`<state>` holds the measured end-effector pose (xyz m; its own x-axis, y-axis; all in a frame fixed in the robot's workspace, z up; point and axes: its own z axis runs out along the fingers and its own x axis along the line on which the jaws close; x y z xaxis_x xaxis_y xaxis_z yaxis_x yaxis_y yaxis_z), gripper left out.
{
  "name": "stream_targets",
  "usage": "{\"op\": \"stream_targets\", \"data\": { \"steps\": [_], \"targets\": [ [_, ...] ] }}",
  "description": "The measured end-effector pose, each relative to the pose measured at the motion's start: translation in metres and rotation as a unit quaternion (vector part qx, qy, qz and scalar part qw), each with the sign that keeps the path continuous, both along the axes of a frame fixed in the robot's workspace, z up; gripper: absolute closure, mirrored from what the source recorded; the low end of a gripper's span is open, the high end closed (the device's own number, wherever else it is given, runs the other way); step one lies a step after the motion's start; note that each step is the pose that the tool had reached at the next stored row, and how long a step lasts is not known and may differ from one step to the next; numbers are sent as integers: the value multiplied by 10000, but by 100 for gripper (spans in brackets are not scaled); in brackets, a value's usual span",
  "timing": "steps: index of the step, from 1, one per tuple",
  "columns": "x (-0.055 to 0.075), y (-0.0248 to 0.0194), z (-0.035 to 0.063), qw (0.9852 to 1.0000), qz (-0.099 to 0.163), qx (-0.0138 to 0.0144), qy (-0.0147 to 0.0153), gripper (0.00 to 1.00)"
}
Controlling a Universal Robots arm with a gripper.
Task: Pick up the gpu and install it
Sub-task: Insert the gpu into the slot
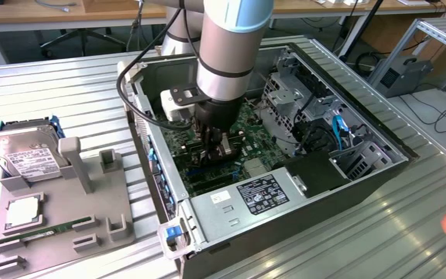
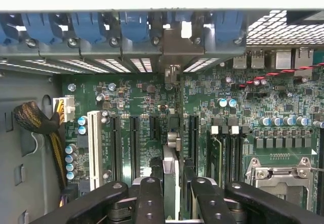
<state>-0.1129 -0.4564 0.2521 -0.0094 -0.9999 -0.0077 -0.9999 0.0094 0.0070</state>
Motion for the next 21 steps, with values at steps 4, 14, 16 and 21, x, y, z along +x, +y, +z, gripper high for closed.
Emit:
{"op": "stream_targets", "data": {
  "steps": [4, 14, 16, 21],
  "targets": [
    [0, 0, -2, 10000, 0, 2, -1, 67],
    [0, 0, 8, 10000, 0, -3, 1, 54],
    [0, 1, 31, 10000, 1, -1, 0, 54],
    [0, 9, 139, 10000, 0, -2, 1, 54]
  ]
}}
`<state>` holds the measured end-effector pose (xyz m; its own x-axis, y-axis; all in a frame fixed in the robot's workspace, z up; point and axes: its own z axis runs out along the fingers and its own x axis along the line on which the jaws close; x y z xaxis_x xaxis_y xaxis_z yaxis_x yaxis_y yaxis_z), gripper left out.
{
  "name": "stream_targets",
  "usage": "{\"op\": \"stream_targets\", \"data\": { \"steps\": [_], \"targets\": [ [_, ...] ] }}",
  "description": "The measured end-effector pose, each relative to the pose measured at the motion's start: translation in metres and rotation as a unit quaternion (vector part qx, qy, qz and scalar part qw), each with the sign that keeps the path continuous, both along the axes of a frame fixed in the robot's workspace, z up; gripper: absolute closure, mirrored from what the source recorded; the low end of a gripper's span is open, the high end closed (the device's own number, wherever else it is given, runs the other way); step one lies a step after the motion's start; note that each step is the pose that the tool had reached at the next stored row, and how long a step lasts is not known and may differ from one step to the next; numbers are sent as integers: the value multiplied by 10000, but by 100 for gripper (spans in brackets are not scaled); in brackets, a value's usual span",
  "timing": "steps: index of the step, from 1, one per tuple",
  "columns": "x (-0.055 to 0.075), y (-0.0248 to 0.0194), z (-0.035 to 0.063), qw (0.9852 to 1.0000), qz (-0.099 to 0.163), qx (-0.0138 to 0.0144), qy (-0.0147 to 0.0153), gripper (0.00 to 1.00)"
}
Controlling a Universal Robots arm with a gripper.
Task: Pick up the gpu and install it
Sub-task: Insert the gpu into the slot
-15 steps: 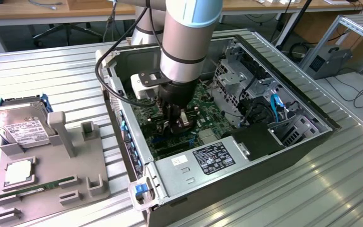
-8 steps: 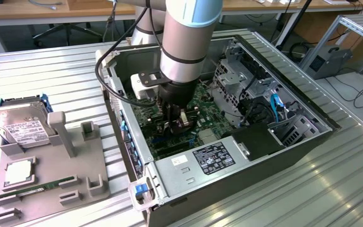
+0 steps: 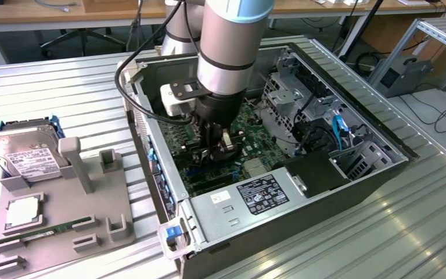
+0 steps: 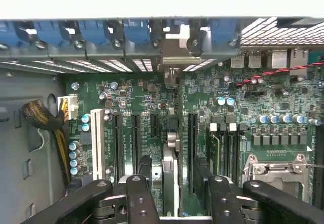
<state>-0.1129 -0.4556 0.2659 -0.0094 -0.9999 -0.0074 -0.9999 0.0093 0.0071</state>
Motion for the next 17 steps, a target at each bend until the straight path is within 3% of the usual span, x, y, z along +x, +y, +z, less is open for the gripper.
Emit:
{"op": "stream_targets", "data": {
  "steps": [9, 13, 15, 17],
  "targets": [
    [0, 22, 137, 10000, 2, 1, 0, 54],
    [9, 79, 151, 10000, 36, 1, 3, 56],
    [23, 93, 152, 10000, 62, 0, 9, 69],
    [46, 99, 152, 10000, 91, 0, 18, 75]
  ]
}}
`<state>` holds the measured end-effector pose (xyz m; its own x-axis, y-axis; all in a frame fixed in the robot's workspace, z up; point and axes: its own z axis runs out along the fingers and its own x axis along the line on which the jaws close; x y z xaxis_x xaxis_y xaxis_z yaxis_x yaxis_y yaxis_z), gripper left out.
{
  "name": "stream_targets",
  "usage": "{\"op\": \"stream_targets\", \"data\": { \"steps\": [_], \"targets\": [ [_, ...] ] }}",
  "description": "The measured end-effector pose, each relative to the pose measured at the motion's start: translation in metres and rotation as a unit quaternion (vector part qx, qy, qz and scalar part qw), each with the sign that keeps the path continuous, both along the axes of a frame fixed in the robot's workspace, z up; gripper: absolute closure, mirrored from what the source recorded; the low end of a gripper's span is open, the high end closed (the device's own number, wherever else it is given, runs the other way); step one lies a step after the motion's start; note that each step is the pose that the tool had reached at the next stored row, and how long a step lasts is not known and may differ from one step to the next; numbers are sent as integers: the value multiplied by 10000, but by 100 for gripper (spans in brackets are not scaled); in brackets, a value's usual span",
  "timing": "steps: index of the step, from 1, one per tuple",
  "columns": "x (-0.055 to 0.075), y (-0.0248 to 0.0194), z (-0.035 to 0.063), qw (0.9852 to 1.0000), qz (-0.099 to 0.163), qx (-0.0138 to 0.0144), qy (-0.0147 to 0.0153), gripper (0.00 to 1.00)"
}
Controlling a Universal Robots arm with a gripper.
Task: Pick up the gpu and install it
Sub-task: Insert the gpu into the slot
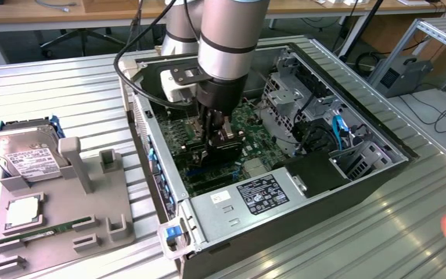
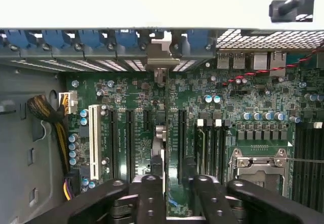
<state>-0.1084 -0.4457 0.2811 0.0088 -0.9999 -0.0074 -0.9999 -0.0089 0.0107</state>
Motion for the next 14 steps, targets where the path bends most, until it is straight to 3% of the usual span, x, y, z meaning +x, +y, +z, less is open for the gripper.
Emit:
{"op": "stream_targets", "data": {
  "steps": [2, 3, 4, 5, 8, 14],
  "targets": [
    [40, 4, 0, 10000, 28, 0, 18, 87],
    [68, 5, -1, 10000, 37, 0, 33, 87],
    [108, 5, -1, 10000, 43, 0, 54, 89],
    [180, 5, -4, 9999, 53, 1, 94, 89],
    [294, 8, -7, 9998, 67, 1, 161, 89],
    [295, 8, -7, 9998, 67, 1, 162, 89]
  ]
}}
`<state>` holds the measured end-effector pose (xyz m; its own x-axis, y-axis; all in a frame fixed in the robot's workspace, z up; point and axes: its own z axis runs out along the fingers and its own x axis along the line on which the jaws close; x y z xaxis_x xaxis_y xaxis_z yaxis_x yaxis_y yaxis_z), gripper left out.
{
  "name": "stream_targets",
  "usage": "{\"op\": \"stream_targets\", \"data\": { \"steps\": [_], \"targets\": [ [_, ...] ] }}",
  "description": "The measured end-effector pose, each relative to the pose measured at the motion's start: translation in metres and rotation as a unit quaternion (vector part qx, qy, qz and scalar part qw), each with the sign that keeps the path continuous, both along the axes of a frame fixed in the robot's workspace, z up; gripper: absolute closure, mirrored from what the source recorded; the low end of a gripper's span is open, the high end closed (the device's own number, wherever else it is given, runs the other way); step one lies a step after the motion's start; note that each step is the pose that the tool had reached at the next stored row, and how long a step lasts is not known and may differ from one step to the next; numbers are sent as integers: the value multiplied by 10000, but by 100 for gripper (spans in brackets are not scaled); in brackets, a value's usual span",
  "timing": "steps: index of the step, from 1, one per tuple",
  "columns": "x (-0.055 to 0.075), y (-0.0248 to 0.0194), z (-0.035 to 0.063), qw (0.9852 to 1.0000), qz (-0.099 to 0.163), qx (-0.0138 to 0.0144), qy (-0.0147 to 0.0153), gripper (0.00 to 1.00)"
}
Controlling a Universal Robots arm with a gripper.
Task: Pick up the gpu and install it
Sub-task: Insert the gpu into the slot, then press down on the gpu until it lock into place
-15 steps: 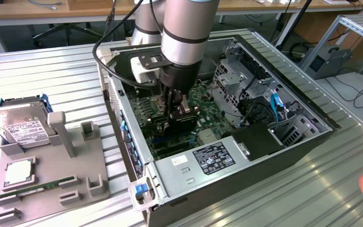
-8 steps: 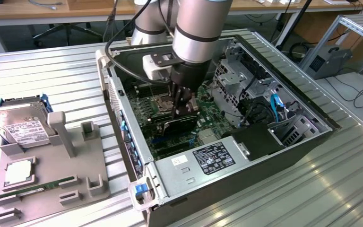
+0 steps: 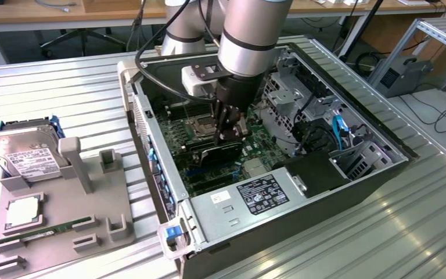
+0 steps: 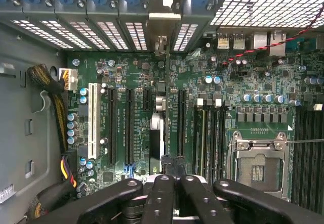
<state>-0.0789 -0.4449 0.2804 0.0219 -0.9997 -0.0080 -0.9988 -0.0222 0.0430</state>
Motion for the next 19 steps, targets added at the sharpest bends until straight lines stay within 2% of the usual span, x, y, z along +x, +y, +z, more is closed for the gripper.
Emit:
{"op": "stream_targets", "data": {
  "steps": [9, 19],
  "targets": [
    [-17, 0, -4, 10000, 0, 0, 0, 89],
    [-171, 20, -85, 10000, 0, -2, 1, 89]
  ]
}}
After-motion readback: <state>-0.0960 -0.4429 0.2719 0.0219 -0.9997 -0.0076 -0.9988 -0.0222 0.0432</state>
